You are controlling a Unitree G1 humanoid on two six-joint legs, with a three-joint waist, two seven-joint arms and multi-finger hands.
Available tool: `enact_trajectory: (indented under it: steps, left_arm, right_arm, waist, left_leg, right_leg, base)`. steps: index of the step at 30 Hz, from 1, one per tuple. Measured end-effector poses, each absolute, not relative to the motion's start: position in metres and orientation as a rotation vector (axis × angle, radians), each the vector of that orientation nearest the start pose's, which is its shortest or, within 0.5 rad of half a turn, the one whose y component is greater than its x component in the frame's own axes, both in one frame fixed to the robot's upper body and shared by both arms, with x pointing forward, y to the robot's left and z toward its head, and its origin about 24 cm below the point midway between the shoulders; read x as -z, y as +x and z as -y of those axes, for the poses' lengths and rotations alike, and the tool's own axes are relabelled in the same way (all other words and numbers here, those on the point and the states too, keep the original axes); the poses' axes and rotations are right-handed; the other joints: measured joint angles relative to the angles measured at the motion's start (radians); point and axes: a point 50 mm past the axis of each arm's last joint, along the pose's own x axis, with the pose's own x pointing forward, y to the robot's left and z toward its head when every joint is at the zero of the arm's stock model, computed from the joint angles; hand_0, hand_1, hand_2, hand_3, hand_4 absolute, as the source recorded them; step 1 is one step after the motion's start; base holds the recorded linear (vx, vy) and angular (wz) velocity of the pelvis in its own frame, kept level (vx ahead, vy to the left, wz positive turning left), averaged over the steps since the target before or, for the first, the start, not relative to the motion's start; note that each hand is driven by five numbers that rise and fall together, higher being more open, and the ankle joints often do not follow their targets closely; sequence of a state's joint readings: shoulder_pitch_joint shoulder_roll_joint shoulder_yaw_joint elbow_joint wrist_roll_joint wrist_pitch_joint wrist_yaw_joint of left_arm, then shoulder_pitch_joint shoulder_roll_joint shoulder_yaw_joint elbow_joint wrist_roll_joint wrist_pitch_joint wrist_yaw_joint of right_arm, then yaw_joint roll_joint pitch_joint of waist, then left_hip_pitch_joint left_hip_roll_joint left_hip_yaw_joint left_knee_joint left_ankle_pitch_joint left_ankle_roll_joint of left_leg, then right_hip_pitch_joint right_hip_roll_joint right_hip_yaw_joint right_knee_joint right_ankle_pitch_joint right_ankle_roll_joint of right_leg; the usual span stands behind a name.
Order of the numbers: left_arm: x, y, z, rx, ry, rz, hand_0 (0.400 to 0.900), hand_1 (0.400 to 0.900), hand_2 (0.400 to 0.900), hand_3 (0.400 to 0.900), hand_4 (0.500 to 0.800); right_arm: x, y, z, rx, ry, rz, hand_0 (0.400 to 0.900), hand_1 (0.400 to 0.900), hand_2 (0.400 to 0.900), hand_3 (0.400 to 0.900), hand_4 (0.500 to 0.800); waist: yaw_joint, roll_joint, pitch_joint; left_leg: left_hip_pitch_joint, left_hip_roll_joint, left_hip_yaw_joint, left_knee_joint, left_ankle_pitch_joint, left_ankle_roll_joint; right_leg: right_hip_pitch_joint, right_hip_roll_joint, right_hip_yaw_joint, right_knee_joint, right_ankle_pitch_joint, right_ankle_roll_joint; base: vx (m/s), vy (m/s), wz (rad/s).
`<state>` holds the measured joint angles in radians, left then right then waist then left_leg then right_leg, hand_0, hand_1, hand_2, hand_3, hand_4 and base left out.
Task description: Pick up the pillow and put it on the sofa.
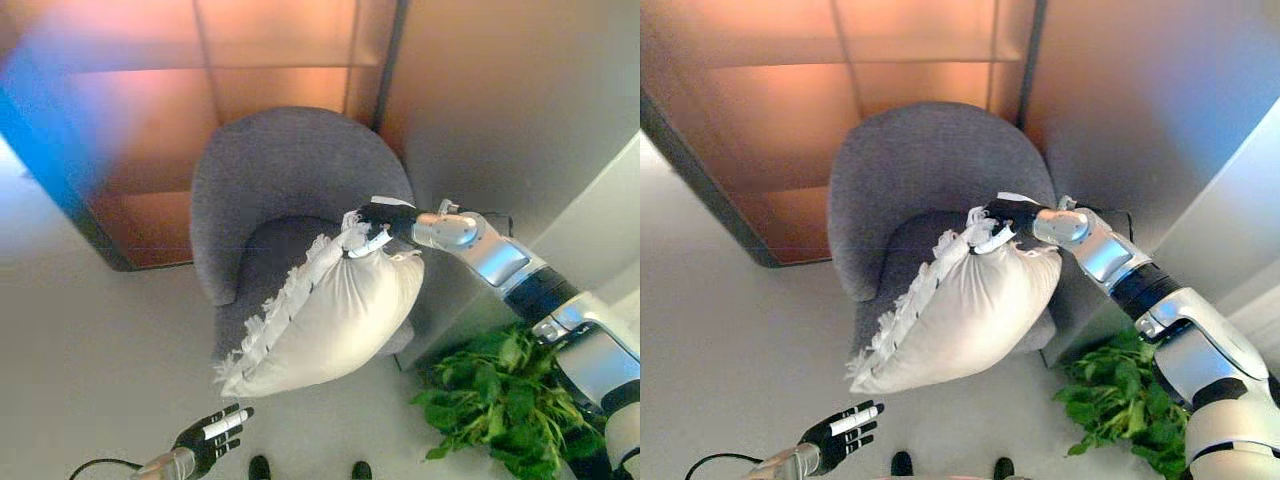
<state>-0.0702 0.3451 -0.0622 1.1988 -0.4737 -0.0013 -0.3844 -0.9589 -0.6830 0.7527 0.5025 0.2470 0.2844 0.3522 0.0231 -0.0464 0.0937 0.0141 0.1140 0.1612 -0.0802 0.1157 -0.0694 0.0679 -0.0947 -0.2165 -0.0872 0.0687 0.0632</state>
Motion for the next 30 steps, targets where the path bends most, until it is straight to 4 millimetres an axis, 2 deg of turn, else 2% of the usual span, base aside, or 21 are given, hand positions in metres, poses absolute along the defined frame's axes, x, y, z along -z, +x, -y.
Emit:
enact_trajectory:
  steps: [3, 5, 8, 11, 14, 20, 30]
  left_arm:
    - [0.142, 0.126, -0.251, -0.036, -0.287, -1.027, 0.9, 0.9, 0.9, 0.9, 0.8]
    - [0.143, 0.122, -0.249, -0.031, -0.288, -1.036, 0.9, 0.9, 0.9, 0.9, 0.8]
    - [0.146, 0.112, -0.248, -0.027, -0.278, -1.056, 0.9, 0.9, 0.9, 0.9, 0.8]
    - [0.147, 0.111, -0.248, -0.023, -0.275, -1.057, 0.9, 0.9, 0.9, 0.9, 0.8]
    - [0.146, 0.111, -0.248, -0.023, -0.272, -1.055, 0.9, 0.9, 0.9, 0.9, 0.8]
    - [0.148, 0.111, -0.243, 0.017, -0.248, -1.074, 0.9, 0.9, 0.9, 0.9, 0.8]
    - [0.148, 0.111, -0.242, 0.022, -0.245, -1.077, 0.9, 0.9, 0.9, 0.9, 0.8]
  right_arm:
    - [-0.137, 0.389, 0.188, -0.44, -0.782, -0.326, 0.9, 0.9, 0.9, 0.9, 0.8]
    - [-0.138, 0.393, 0.207, -0.353, -0.752, -0.37, 0.9, 0.9, 0.9, 0.9, 0.8]
    - [-0.152, 0.4, 0.219, -0.284, -0.739, -0.371, 0.9, 0.9, 0.9, 0.9, 0.8]
    - [-0.169, 0.405, 0.233, -0.212, -0.703, -0.353, 0.9, 0.9, 0.9, 0.9, 0.8]
    - [-0.177, 0.406, 0.238, -0.188, -0.687, -0.338, 0.9, 0.9, 0.9, 0.9, 0.8]
    - [-0.176, 0.406, 0.24, -0.184, -0.686, -0.342, 0.9, 0.9, 0.9, 0.9, 0.8]
    - [-0.173, 0.405, 0.245, -0.181, -0.673, -0.361, 0.9, 0.9, 0.9, 0.9, 0.8]
  waist:
    - [0.045, 0.007, -0.006]
    - [0.067, 0.009, -0.007]
    - [0.067, 0.01, -0.008]
    - [0.066, 0.013, -0.01]
    - [0.065, 0.016, -0.015]
    - [0.062, 0.034, -0.052]
    - [0.061, 0.036, -0.055]
  left_leg:
    - [-0.017, -0.002, -0.026, 0.0, 0.005, 0.0]
    - [-0.023, -0.003, -0.042, 0.0, 0.008, 0.0]
    - [-0.027, -0.005, -0.05, 0.0, 0.011, 0.0]
    - [-0.025, -0.006, -0.06, 0.0, 0.015, 0.0]
    - [-0.016, -0.006, -0.061, 0.0, 0.014, 0.0]
    - [-0.013, -0.007, -0.061, 0.0, 0.015, 0.001]
    - [-0.007, -0.006, -0.06, 0.0, 0.015, 0.001]
  right_leg:
    - [-0.001, -0.001, -0.027, 0.0, -0.003, -0.002]
    - [0.0, 0.0, -0.04, 0.0, -0.006, -0.002]
    - [0.003, 0.0, -0.051, 0.0, -0.007, -0.002]
    - [0.012, -0.001, -0.062, 0.0, -0.008, -0.001]
    - [0.023, -0.002, -0.063, 0.0, -0.009, -0.002]
    - [0.024, -0.002, -0.062, 0.001, -0.009, -0.002]
    - [0.03, -0.002, -0.062, 0.001, -0.008, -0.002]
  base:
    - [0.04, -0.028, 0.23]
    - [0.04, -0.007, 0.19]
    - [0.03, 0.006, 0.16]
    - [0.01, 0.016, 0.09]
    - [0.0, 0.006, 0.01]
    - [-0.01, 0.005, -0.01]
    - [-0.05, 0.004, -0.01]
